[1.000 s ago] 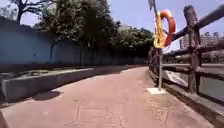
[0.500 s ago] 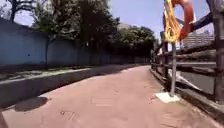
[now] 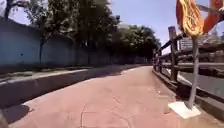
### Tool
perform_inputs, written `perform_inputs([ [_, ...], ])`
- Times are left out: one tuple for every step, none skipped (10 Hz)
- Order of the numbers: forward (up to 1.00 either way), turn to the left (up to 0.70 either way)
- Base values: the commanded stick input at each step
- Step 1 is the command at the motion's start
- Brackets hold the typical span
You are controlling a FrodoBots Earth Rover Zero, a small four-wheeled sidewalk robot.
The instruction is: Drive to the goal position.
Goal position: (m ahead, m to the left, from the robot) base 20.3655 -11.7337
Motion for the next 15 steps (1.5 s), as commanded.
perform_inputs([
  [1.0, 0.01],
  [1.0, 0.01],
  [1.0, 0.01],
  [1.0, -0.03],
  [1.0, -0.08],
  [1.0, -0.14],
  [1.0, -0.15],
  [1.0, -0.15],
  [1.0, -0.15],
  [1.0, -0.15],
  [1.0, -0.13],
  [1.0, -0.05],
  [1.0, 0.01],
  [1.0, 0.01],
  [1.0, 0.01],
])
